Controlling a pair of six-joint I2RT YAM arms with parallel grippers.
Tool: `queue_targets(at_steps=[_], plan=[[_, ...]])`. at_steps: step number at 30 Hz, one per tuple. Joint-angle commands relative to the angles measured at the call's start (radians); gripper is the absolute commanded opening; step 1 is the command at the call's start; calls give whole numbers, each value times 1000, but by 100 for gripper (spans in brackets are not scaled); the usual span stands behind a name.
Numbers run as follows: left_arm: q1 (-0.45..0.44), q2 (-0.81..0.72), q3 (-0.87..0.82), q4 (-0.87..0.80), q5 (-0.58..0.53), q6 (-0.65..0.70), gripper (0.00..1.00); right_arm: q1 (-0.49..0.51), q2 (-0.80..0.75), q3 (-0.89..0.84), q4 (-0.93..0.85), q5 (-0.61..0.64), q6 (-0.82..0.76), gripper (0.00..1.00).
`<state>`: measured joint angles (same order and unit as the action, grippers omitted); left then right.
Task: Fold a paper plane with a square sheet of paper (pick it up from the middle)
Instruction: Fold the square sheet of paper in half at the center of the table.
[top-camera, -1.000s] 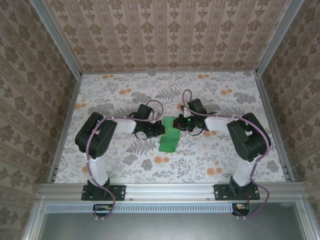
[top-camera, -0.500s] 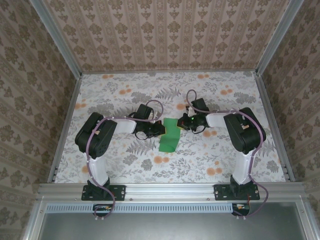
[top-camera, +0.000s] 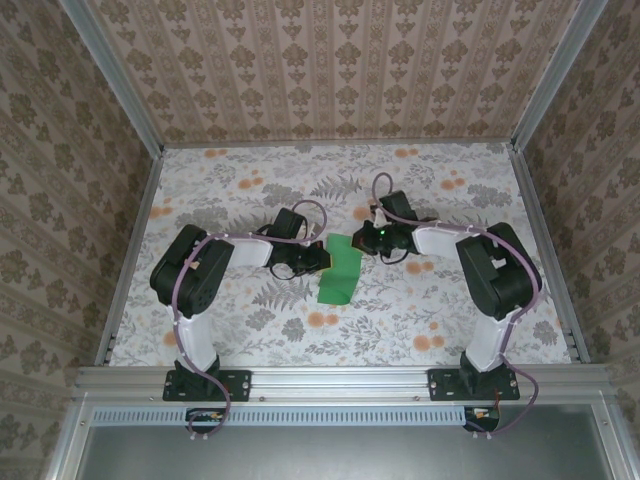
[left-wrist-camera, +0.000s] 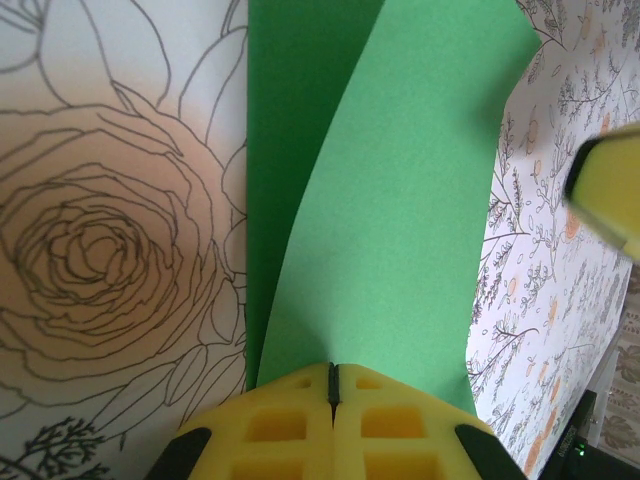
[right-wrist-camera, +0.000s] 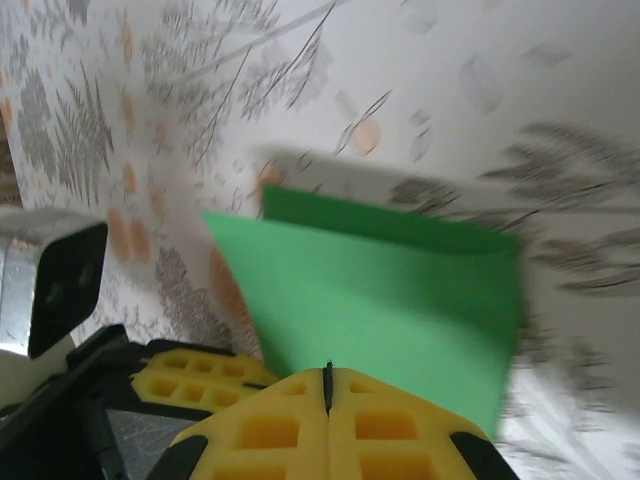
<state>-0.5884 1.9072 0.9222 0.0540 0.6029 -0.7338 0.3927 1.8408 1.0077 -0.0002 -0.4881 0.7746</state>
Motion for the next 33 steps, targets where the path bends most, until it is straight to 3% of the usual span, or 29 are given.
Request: queue_targets(at_steps=[1,10,17,25,33], plan=[[-2,125,-104,-268,-235,9,0,13,67,44,-18,-26,40,0],[-2,128,-110,-270,-232,14,0,-76,161,85,-42,16,8,0],[-1,124,-114,-266,-235,15,0,-156,136,145,-109,32,-6,0],[-1,124,-107,-251,-233,6,0,-84,-59,-32,-86,-56,41,0],[-1,118,-115,-236,-235,-7,0,55,-96,-155,-60,-113,105,0]])
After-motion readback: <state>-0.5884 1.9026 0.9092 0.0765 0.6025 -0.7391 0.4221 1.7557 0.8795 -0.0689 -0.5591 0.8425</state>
